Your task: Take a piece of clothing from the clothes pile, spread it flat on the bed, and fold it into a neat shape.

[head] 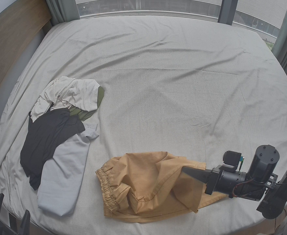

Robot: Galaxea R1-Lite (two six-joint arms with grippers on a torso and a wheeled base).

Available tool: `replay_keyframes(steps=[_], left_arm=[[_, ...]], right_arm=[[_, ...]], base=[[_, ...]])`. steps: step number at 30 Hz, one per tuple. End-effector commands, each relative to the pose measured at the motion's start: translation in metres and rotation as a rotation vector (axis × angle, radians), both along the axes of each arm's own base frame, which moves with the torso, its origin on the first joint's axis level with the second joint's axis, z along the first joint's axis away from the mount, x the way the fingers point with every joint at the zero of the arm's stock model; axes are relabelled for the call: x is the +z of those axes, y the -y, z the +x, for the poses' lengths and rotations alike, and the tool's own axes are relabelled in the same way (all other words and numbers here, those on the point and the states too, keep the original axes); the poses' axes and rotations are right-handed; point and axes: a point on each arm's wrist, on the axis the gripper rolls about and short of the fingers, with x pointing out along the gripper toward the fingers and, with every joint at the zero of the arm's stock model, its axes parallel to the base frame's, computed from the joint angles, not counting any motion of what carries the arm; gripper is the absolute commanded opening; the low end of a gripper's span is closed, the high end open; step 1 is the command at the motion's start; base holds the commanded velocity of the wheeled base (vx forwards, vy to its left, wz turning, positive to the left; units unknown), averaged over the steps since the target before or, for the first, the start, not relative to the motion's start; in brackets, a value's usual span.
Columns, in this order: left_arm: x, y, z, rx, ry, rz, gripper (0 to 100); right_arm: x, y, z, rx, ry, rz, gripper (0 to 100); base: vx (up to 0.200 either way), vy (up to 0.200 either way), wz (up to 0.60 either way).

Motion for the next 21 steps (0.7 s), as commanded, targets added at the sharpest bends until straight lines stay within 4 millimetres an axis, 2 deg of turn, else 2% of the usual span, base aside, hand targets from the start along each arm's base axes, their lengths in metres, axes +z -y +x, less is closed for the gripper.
replay_keyframes(steps=[1,5,6,7,8,9,10,11,12,13,17,18,21], left_arm=[[-0.005,0.000,0.000,0.002,-0.001,0.000,100],[-0.005,0.000,0.000,0.002,0.000,0.000,100],[0.001,0.000,-0.001,0.005,0.038,-0.011,100],[0.027,0.000,-0.007,-0.001,0.142,-0.027,100],[0.085,0.001,-0.021,0.006,0.340,-0.048,100],[0.138,0.001,-0.029,0.001,0.453,-0.052,100],[0.177,0.001,-0.027,0.000,0.481,-0.054,100],[0.198,0.000,-0.027,-0.019,0.479,-0.057,100],[0.203,-0.001,-0.027,-0.053,0.449,-0.060,100],[0.198,-0.002,-0.021,-0.089,0.375,-0.073,100],[0.157,0.000,0.003,-0.211,0.149,-0.113,100],[0.142,0.002,0.011,-0.287,0.072,-0.174,100],[0.129,0.006,0.025,-0.390,-0.062,-0.297,100]], right_arm=[[0.004,0.015,-0.002,-0.041,0.008,0.004,0],[0.004,0.020,0.001,-0.061,0.007,0.004,0],[0.005,0.021,0.002,-0.069,0.009,0.005,0],[0.005,0.022,0.003,-0.073,0.010,0.004,0],[0.005,0.023,0.004,-0.080,0.013,0.006,0],[0.007,0.024,0.004,-0.083,0.018,0.009,0],[0.008,0.025,0.005,-0.089,0.025,0.014,0],[0.009,0.025,0.006,-0.092,0.029,0.016,0],[0.009,0.025,0.004,-0.087,0.027,0.015,0],[0.008,0.025,0.002,-0.083,0.023,0.013,0],[0.006,0.030,0.000,-0.087,0.006,0.009,0],[0.004,0.033,-0.001,-0.088,-0.007,0.003,0],[0.006,0.041,0.002,-0.109,0.009,-0.001,0]], base=[[0.000,0.000,0.00],[0.000,0.000,0.00],[0.000,0.000,0.00],[0.000,0.000,0.00],[0.000,0.000,0.00],[0.000,0.000,0.00],[0.000,0.000,0.00],[0.000,0.000,0.00],[0.000,0.000,0.00],[0.000,0.000,0.00],[0.000,0.000,0.00],[0.000,0.000,0.00],[0.000,0.000,0.00]])
